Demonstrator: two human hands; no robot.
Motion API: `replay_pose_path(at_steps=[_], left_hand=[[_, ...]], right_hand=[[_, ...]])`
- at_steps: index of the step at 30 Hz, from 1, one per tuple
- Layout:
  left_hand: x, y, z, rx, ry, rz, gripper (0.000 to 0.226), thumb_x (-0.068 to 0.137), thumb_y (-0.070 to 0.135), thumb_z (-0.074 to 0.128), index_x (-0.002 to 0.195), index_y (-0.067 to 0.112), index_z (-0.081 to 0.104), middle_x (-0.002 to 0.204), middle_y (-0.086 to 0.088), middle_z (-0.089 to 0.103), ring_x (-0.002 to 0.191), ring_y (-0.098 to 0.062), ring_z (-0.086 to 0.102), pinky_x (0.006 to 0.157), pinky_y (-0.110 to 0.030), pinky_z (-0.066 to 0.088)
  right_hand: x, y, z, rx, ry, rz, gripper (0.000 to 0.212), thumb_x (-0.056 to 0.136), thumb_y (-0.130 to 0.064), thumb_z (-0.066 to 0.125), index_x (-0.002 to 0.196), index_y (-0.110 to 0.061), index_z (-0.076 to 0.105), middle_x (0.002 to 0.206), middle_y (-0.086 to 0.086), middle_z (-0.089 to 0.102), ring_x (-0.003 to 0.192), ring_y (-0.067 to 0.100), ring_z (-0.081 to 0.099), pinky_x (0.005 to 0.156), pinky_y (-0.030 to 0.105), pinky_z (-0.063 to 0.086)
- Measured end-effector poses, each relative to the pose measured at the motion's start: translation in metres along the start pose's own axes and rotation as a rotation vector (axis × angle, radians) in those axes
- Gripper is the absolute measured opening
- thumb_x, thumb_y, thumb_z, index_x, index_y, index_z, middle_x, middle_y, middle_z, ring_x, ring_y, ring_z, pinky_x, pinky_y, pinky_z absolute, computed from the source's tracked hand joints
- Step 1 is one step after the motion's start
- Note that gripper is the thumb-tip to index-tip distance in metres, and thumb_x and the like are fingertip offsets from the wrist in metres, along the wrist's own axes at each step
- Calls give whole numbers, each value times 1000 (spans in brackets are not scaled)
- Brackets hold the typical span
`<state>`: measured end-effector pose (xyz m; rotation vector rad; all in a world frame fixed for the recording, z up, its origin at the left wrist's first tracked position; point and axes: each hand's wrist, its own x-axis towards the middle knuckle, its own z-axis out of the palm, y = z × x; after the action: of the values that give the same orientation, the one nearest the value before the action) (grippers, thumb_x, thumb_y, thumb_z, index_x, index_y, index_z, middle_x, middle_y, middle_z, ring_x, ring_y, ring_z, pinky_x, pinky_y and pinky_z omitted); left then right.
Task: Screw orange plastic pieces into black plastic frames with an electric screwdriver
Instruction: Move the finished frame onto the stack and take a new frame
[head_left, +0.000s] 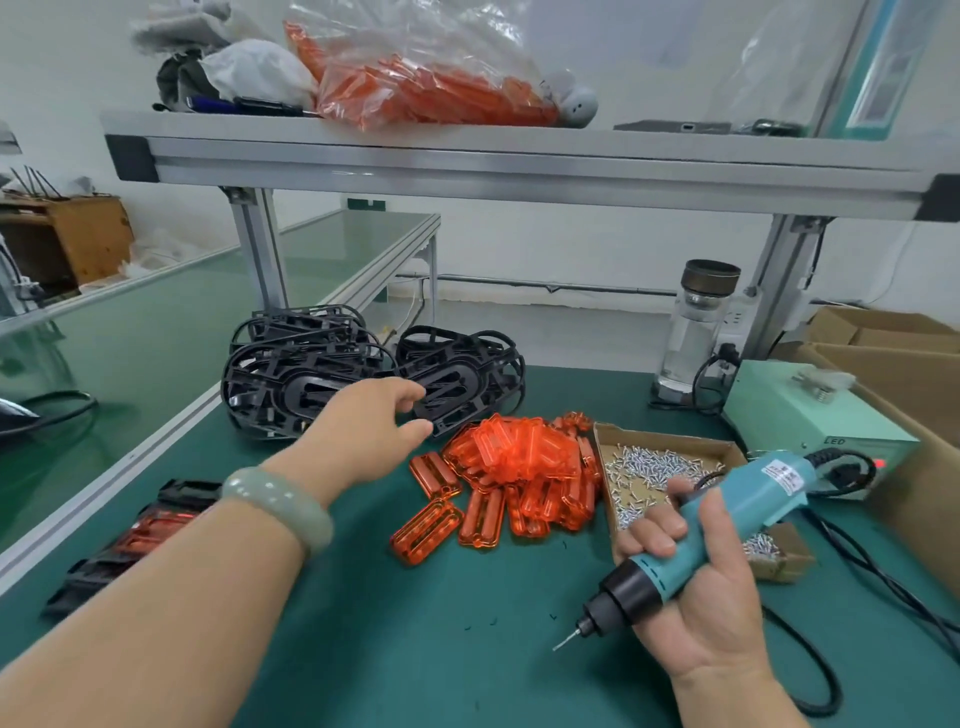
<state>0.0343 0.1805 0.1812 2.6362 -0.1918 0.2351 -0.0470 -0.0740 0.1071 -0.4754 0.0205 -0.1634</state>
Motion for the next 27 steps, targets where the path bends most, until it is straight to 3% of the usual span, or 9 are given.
replay_pose_path(at_steps=[6,9,11,13,18,20,23,27], left_hand=[[63,1,39,94,38,-116,64,88,31,60,143,14,33,139,-11,46,127,-31,44,104,-41,39],[82,-4,50,114,37,-163,70,89,28,60,146,12,22,147,-10,34,137,-30,27,109,-44,32],[91,-7,55,128,47,-196,72,91,25,56,148,14,15,153,-5,24,142,-28,13,111,-47,28],[98,-9,58,158,35,-211,70,93,20,52,149,17,10,155,-2,18,144,-26,5,112,-49,24],[105,-5,59,302,93,-200,53,90,19,56,137,13,33,134,-16,42,125,-36,35,100,-47,34],[104,-7,56,323,159,-216,40,90,12,54,129,11,44,126,-20,43,117,-39,38,93,-46,40],[101,-13,46,295,210,-228,30,89,8,55,119,8,55,116,-20,48,106,-39,48,85,-44,46],[92,-17,30,275,317,-211,35,89,11,58,124,8,54,118,-21,49,107,-38,49,88,-42,43]], right_hand=[[8,3,-2,28,0,41,22,79,-37,67,91,-19,62,58,-7,42,43,5,43,46,21,47],[13,4,1,57,-20,45,55,39,-35,100,82,-17,70,55,-5,42,40,7,43,43,23,47],[15,4,4,69,-4,39,64,22,-35,102,75,-16,72,53,-4,41,37,8,42,40,24,46],[17,4,5,70,0,32,65,19,-36,102,73,-17,73,52,-3,41,36,9,42,39,25,45],[16,5,5,58,-6,50,63,24,-34,102,77,-15,72,53,-2,41,38,10,42,41,25,46],[15,4,4,45,-11,73,57,38,-32,100,82,-15,70,54,-2,42,39,9,43,43,25,47],[14,4,1,13,3,80,25,75,-32,69,92,-15,61,55,-3,43,41,8,43,45,23,46],[13,6,1,11,18,60,21,79,-32,59,93,-16,60,57,-3,43,42,8,43,46,23,47]])
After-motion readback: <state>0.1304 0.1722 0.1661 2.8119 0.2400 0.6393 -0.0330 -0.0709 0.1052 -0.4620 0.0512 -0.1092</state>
